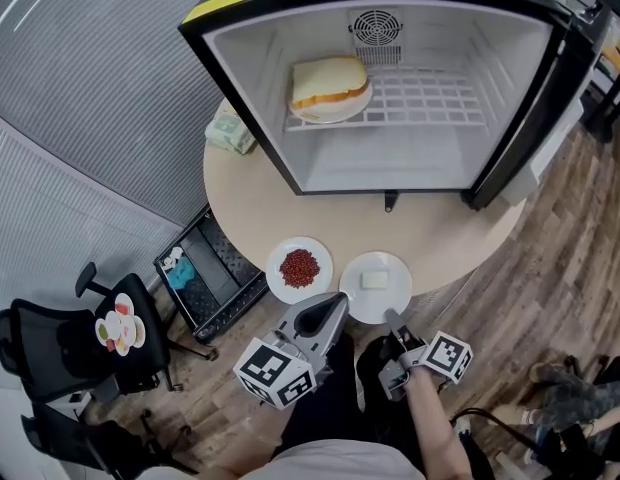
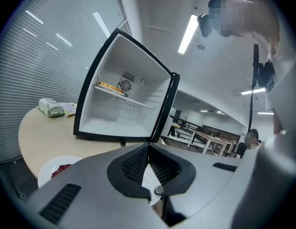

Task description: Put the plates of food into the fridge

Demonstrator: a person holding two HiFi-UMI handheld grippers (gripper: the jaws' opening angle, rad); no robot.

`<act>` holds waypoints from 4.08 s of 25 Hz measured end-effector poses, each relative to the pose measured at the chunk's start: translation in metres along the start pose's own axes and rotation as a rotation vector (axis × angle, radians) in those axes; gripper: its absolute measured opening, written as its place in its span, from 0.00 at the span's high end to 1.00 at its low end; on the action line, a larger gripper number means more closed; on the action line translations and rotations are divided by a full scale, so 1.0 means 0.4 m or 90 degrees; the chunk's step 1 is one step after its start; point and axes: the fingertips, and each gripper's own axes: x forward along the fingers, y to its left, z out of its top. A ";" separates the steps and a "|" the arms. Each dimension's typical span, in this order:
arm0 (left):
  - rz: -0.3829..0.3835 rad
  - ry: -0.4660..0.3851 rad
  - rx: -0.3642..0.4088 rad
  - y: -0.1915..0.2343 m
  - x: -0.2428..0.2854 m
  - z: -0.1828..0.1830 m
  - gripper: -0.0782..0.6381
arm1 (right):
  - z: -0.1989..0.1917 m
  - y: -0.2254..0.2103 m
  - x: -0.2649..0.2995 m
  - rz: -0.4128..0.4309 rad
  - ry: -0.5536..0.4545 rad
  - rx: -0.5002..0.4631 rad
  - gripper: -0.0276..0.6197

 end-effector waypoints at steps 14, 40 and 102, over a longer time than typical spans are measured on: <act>-0.021 -0.018 -0.003 0.012 0.007 0.039 0.88 | 0.082 0.108 -0.043 0.040 -0.073 0.040 0.93; -0.130 -0.034 0.059 0.092 0.067 0.243 0.88 | 0.317 0.476 -0.045 0.098 -0.230 0.026 0.93; -0.128 -0.081 -0.012 0.256 0.135 0.364 0.88 | 0.736 0.666 0.304 -0.365 -0.260 -0.502 0.64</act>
